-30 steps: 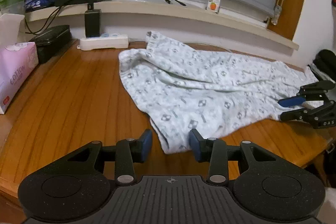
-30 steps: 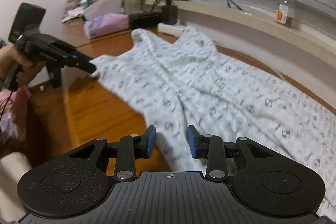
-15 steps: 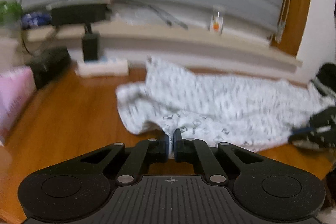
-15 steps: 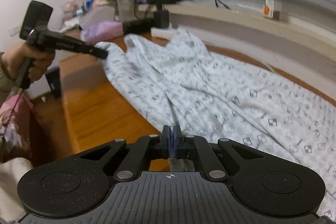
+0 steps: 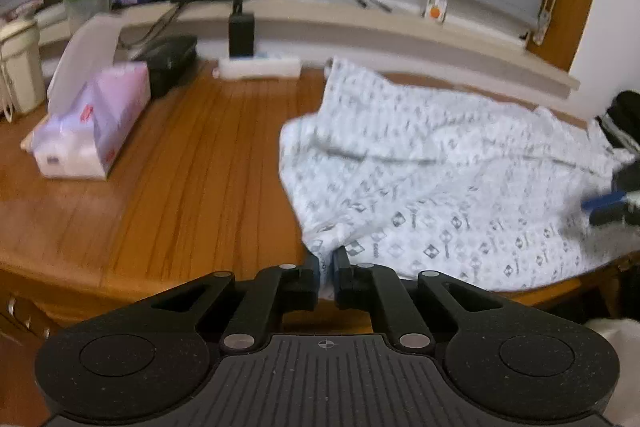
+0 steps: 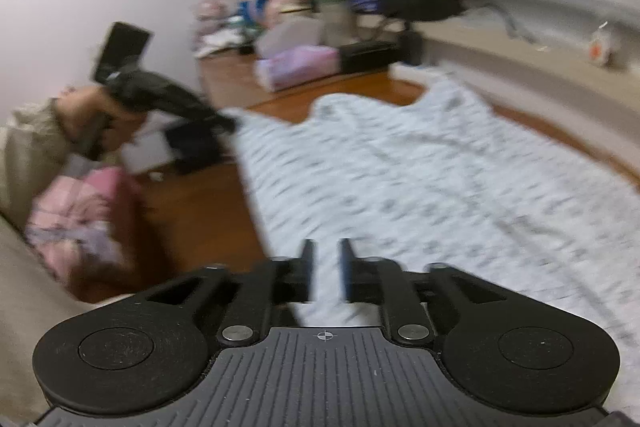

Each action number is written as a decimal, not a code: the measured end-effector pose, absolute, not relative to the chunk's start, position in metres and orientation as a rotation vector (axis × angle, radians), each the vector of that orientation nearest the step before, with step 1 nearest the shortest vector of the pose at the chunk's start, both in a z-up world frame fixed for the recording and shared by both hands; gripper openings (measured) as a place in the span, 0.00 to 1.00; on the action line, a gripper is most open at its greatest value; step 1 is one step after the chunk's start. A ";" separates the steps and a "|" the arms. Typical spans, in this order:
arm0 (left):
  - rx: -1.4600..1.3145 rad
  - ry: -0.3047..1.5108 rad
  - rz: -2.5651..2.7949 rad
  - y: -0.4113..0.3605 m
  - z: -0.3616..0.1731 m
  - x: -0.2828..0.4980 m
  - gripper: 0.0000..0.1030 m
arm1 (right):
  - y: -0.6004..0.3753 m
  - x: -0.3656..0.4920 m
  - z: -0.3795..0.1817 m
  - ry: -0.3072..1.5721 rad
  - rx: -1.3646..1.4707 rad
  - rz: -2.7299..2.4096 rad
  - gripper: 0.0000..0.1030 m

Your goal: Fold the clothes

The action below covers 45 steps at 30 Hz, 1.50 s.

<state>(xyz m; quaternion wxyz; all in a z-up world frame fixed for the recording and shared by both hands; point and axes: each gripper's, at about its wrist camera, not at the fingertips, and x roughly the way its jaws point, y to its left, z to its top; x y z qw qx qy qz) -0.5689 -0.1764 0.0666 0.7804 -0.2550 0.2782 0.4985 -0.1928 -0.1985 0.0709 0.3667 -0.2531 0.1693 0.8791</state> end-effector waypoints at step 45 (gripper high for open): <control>-0.379 0.750 0.989 0.091 0.054 -0.407 0.00 | -0.150 -0.039 0.016 0.360 -0.599 1.798 0.31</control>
